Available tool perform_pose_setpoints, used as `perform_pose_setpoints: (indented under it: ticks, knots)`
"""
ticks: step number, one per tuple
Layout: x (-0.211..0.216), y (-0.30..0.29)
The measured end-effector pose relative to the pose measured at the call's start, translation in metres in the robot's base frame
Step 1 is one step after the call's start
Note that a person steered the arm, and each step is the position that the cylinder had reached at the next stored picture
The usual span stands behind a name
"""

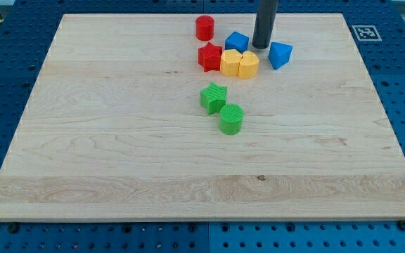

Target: Push the blue triangle down

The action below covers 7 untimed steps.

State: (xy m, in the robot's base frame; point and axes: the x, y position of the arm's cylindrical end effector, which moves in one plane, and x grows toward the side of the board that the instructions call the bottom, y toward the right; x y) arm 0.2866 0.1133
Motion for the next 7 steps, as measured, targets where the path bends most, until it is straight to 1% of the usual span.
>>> perform_pose_setpoints:
  ticks: [2,4,5,7]
  knots:
    - [0.006,0.024]
    - [0.046,0.023]
    - [0.056,0.023]
    - [0.056,0.023]
